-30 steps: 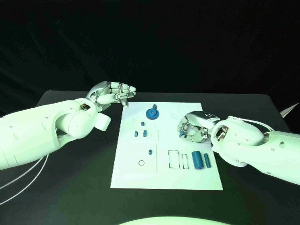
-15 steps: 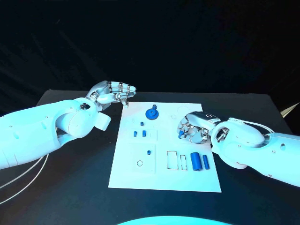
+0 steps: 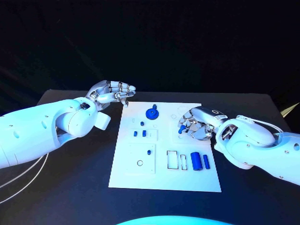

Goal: Assemble the parts on the task board

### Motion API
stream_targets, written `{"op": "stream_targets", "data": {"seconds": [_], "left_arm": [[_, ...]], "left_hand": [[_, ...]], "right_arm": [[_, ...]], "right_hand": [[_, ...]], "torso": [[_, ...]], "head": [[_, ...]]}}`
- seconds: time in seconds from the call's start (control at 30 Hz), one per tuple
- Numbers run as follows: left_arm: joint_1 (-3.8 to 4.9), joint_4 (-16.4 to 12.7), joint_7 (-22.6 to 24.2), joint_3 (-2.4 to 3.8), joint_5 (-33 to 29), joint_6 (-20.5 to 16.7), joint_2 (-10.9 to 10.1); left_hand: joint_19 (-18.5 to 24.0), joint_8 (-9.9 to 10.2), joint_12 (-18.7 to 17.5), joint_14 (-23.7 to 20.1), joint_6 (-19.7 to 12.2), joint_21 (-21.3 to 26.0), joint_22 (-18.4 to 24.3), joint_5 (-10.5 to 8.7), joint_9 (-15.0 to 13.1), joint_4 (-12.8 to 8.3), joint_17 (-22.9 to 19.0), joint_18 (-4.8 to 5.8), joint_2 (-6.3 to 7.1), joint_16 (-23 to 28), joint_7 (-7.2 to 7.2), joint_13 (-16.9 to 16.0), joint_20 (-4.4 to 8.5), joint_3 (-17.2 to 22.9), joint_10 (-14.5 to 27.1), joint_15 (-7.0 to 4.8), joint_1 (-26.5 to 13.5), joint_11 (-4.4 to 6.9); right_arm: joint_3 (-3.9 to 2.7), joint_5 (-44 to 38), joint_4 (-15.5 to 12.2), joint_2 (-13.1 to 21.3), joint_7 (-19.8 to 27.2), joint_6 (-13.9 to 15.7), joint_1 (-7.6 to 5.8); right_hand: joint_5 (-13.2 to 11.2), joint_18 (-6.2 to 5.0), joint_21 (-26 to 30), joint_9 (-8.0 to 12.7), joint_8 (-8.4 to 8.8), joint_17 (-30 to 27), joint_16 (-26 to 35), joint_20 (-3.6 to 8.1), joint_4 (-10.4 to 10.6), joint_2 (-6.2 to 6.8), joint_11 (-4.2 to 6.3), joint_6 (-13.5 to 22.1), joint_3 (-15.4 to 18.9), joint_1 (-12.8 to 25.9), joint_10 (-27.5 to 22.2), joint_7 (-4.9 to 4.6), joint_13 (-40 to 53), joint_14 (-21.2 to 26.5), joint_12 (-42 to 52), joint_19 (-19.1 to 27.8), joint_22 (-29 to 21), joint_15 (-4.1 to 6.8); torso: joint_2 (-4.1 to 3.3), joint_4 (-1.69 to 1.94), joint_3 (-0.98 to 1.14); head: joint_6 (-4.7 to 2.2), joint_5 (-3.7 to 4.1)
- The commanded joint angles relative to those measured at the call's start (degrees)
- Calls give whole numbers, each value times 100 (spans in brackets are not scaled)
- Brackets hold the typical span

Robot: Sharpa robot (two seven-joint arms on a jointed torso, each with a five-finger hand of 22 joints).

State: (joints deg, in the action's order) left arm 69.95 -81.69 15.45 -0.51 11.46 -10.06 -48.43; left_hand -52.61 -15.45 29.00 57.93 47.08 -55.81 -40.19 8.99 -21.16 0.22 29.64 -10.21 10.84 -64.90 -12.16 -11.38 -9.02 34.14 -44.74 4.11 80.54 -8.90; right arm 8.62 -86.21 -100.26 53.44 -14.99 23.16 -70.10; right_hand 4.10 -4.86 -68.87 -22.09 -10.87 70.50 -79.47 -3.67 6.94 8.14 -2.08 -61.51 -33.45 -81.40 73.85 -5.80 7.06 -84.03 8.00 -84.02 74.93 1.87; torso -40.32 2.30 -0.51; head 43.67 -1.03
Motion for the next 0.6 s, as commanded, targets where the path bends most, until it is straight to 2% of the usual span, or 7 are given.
{"op": "stream_targets", "data": {"seconds": [0.03,0.2,0.23,0.33,0.6], "left_arm": [[2,4,46,4,15,87,16],[0,33,44,4,15,98,36],[-2,44,42,4,15,102,44],[-5,64,38,3,15,110,65],[-14,99,37,1,13,113,118]], "left_hand": [[5,-16,19,-24,-30,20,6,11,7,0,-6,-46,-27,-19,-15,5,-30,-29,20,7,15,-2],[5,-16,19,-24,-30,20,6,11,7,0,-6,-46,-27,-19,-15,5,-30,-29,20,7,15,-2],[5,-16,19,-24,-30,20,6,11,7,0,-6,-46,-27,-19,-15,5,-30,-29,20,7,15,-2],[5,-16,19,-24,-30,20,6,11,7,0,-6,-46,-27,-19,-15,5,-30,-29,20,7,15,-2],[4,-20,20,-27,-31,21,8,11,7,-3,-9,-46,-24,-20,-15,8,-30,-33,32,8,16,-3]], "right_arm": [[-8,208,-192,59,94,259,-36],[-15,368,-491,29,180,343,-64],[-15,394,-557,-32,214,364,-55],[-10,370,-642,-188,282,396,-11],[30,245,-618,-816,460,381,284]], "right_hand": [[-4,73,-17,-502,-366,-8,-28,44,-24,4,-5,22,3,68,43,-9,5,-226,-31,-163,326,50],[-9,73,-17,-516,-378,-6,-29,44,-40,3,-5,27,-7,86,48,-8,10,-226,-38,-163,327,50],[-9,72,-14,-528,-386,-3,-30,44,-55,2,-5,32,-18,99,50,-8,14,-227,-44,-163,327,50],[-1,70,-1,-542,-394,-15,-23,44,-74,-2,-6,43,-34,113,50,-11,18,-224,-54,-160,321,50],[12,65,28,-563,-408,-40,-9,44,-101,-4,-7,57,-56,137,47,-11,22,-218,-72,-153,307,49]], "torso": [[2,2,1],[6,0,1],[5,-4,2],[8,-3,0],[-6,4,-8]], "head": [[-6,-15],[-9,-59],[-5,-100],[12,-148],[20,-283]]}}
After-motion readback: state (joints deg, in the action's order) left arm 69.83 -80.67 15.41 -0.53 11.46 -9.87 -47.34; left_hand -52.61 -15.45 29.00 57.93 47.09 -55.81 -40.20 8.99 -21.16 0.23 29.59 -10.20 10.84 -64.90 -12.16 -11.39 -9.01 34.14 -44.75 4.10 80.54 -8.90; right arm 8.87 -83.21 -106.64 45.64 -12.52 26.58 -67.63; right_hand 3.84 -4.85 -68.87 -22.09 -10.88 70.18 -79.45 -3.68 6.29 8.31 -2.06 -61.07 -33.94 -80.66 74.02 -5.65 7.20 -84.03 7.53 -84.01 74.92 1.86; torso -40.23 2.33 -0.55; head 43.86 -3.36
